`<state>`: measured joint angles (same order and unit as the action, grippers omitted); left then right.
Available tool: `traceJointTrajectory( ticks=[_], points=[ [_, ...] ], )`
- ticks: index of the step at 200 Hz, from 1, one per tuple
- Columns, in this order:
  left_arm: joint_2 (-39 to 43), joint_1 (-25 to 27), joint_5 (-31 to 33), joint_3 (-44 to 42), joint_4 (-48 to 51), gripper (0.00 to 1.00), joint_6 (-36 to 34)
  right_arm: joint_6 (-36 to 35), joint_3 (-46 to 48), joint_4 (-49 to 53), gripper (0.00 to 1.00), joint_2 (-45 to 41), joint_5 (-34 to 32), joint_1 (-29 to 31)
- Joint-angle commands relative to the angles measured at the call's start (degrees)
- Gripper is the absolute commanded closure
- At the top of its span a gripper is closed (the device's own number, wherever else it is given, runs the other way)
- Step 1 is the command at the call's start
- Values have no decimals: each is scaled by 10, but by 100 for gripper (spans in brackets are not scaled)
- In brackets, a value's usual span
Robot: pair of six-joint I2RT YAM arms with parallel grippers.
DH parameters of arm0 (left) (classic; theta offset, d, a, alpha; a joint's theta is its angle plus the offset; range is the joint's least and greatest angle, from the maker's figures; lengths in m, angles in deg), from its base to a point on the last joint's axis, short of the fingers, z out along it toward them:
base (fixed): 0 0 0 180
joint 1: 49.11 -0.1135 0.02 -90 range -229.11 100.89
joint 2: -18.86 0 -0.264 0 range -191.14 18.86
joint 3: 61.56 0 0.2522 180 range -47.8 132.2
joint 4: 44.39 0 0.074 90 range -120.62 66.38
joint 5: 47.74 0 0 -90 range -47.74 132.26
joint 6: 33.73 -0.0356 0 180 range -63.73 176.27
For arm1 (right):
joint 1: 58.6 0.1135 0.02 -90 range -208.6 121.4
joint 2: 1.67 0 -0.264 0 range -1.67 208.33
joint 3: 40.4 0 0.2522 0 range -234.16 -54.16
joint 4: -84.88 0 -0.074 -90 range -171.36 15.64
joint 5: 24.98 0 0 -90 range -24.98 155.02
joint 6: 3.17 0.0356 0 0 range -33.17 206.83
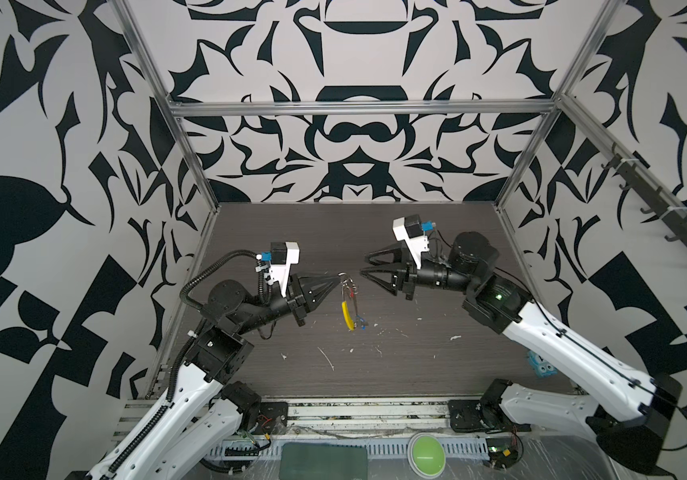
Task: Remove the keys from the keyring
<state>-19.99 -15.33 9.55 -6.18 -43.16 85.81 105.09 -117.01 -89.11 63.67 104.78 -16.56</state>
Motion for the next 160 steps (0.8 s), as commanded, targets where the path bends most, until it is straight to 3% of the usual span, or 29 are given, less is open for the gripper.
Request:
traceJointTrajectory(
  ticks=[1, 27, 100, 160],
  points=[
    [9, 1, 1, -2, -10, 100, -6, 133, -17, -147, 54, 29, 71, 1],
    [12, 2, 7, -5, -12, 100, -6, 177, -14, -192, 54, 46, 86, 7],
    [21, 1, 24, -13, -19, 100, -5, 136, -7, -132, 63, 38, 69, 34],
    [30, 1, 24, -13, -19, 100, -5, 133, -3, -114, 66, 42, 54, 36]
  ],
)
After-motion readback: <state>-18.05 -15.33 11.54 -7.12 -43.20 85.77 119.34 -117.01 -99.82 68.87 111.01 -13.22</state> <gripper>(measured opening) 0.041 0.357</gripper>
